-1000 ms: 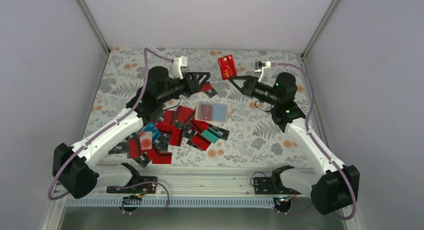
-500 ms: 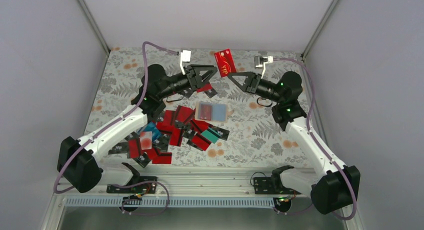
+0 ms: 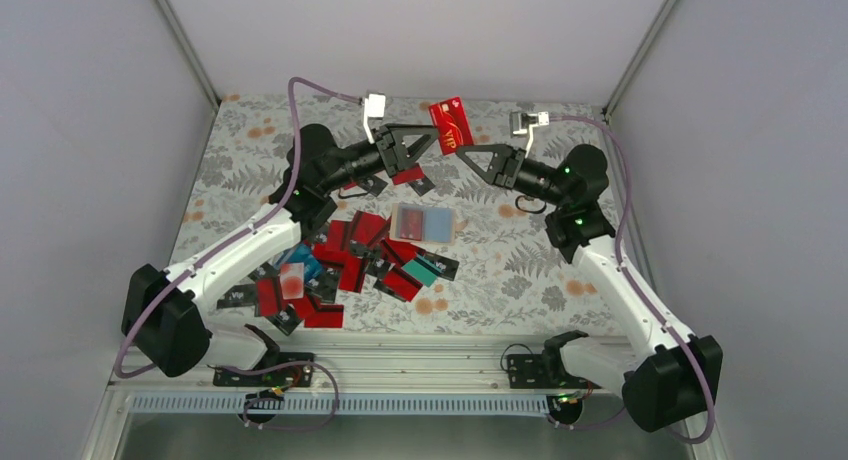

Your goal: Put the credit cards into the card holder

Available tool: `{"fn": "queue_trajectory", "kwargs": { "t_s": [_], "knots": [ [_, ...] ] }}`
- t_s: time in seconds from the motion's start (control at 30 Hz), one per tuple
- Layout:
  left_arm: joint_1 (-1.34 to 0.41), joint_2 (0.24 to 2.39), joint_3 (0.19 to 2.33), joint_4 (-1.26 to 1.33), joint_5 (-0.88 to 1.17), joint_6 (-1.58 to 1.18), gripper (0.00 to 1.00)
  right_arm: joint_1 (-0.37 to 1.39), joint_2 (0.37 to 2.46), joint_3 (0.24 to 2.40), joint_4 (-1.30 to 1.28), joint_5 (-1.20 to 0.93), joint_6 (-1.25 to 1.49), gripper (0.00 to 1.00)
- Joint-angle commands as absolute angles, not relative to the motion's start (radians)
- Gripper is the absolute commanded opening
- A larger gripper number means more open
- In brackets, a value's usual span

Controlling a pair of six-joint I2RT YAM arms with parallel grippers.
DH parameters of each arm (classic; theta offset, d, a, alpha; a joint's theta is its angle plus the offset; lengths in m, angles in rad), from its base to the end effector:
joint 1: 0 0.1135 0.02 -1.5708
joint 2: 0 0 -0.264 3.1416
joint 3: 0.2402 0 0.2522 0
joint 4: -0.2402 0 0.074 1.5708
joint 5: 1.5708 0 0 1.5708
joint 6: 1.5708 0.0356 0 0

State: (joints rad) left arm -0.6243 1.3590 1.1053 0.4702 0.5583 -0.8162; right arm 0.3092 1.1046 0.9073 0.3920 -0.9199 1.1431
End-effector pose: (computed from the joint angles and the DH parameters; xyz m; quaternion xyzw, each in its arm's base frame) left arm 0.2474 -0.2014 0.3906 0.1561 0.6201 -0.6239 0.4493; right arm 0.2267 0.1022 0.3786 -0.0831 0.6592 0.6704 0.3304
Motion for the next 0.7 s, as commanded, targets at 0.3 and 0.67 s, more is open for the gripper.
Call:
{"fn": "queue_trajectory", "kwargs": {
  "t_s": [0.3,0.67],
  "knots": [
    [-0.620,1.367,1.119,0.544,0.578,-0.829,0.30,0.328,1.069,0.958,0.413,-0.934,1.124,0.04],
    [-0.619,1.371,1.111,0.612,0.617,-0.860,0.29,0.335,1.081,0.956,0.403,-0.934,1.111,0.04]
  ]
}}
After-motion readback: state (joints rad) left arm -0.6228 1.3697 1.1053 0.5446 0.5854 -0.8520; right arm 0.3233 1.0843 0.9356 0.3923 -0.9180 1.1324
